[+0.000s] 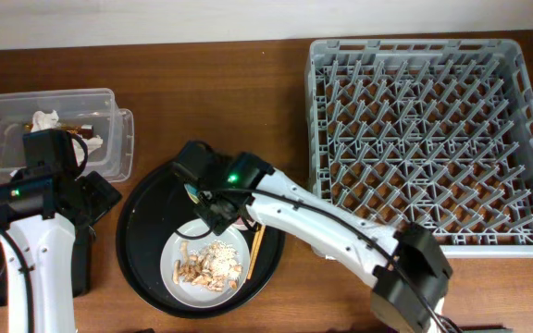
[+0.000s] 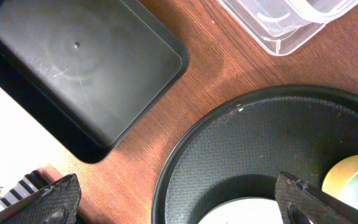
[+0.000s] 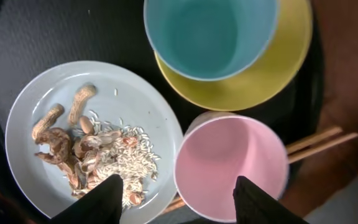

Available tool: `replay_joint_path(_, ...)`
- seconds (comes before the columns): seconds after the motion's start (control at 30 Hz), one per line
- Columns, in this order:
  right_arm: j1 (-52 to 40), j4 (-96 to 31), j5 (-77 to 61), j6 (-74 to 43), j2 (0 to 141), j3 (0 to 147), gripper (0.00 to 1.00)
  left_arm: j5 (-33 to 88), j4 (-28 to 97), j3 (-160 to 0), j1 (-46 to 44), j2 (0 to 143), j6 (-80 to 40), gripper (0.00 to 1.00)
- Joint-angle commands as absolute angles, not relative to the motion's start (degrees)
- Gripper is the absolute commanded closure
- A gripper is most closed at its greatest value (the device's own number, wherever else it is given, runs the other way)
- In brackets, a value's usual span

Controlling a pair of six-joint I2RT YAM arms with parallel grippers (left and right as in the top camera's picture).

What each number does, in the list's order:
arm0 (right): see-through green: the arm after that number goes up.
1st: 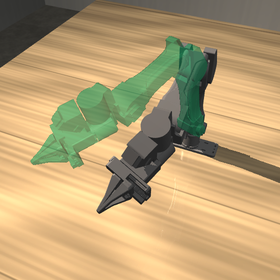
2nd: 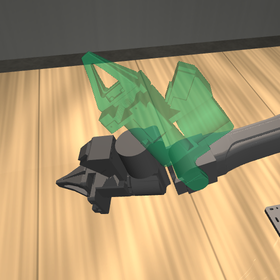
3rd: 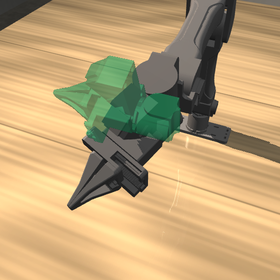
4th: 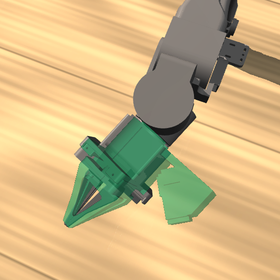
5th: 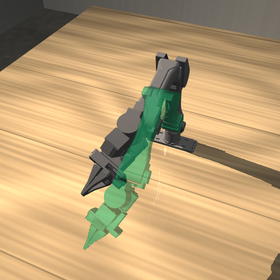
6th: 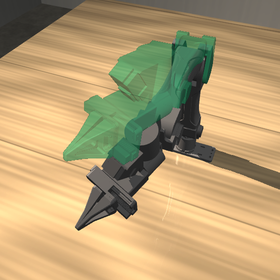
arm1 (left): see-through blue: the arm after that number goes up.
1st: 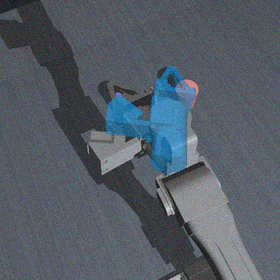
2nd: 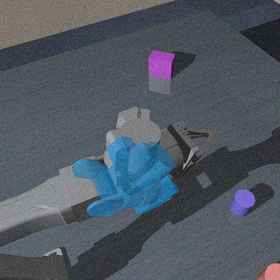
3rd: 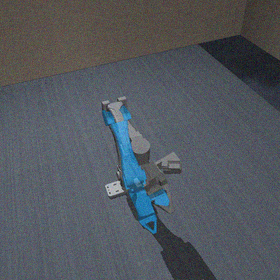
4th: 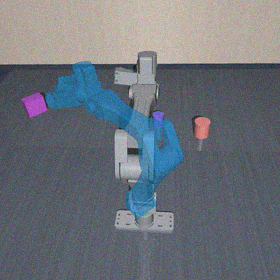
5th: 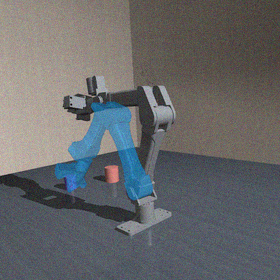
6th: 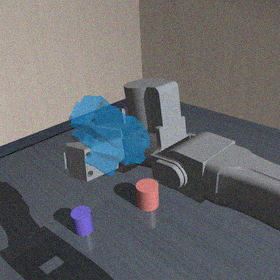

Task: Sort waste into correct bins and load items into the dishwasher rack
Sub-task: 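Reach the right gripper to the pink cup and grasp it, then carry the pink cup to the dish rack and set it upright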

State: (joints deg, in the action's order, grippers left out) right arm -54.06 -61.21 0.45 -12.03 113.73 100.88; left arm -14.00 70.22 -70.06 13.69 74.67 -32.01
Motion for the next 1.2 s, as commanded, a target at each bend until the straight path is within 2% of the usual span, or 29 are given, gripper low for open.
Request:
replay_joint_path(0.0,-54.3,-61.01,-2.33,-12.49,115.18,99.83,0.42,-14.79,70.17,-70.3,13.93,74.65,-32.56,0.01)
replay_joint_path(0.17,-54.3,-57.58,-1.28,-12.51,115.63,93.43,0.47,-14.79,70.17,-70.3,13.96,74.65,-32.56,0.01)
replay_joint_path(0.2,-54.3,-55.94,-1.34,-12.53,115.63,91.81,0.53,-14.79,70.17,-70.3,13.96,74.65,-32.56,0.01)
replay_joint_path(0.27,-54.3,-55.42,-1.78,-12.51,115.63,91.7,0.55,-14.79,70.17,-70.3,13.96,74.65,-32.56,0.01)
replay_joint_path(0.33,-54.3,-54.96,-2.04,-12.51,115.63,91.7,0.61,-14.79,70.17,-70.3,13.96,74.65,-32.56,0.01)
replay_joint_path(0.43,-54.3,-54.94,-2.59,-12.49,115.63,91.7,0.84,-14.79,70.17,-70.3,13.96,74.65,-32.53,0.01)
replay_joint_path(0.5,-54.3,-55.0,-3.07,-12.51,115.57,91.72,0.94,-14.79,70.17,-70.3,13.96,74.65,-32.53,0.01)
replay_joint_path(0.6,-54.24,-56.31,-5.85,-12.49,115.07,93.56,0.96,-14.79,70.17,-70.3,13.96,74.65,-32.56,0.01)
replay_joint_path(0.77,-52.36,-67.88,-5.89,-11.86,111.98,104.81,0.96,-14.79,70.17,-70.3,13.96,74.65,-32.56,0.01)
replay_joint_path(0.93,-46.17,-76.03,-14.59,-4.69,106.65,113.51,0.96,-14.79,70.17,-70.3,13.96,74.65,-32.56,0.01)
replay_joint_path(1.07,-36.8,-78.37,-45.32,11.92,102.54,113.67,0.96,-14.79,70.17,-70.3,13.96,74.65,-32.56,0.01)
replay_joint_path(1.17,-31.55,-81.49,-60.2,19.62,102.48,113.65,0.96,-14.79,70.17,-70.3,13.96,74.65,-32.53,0.01)
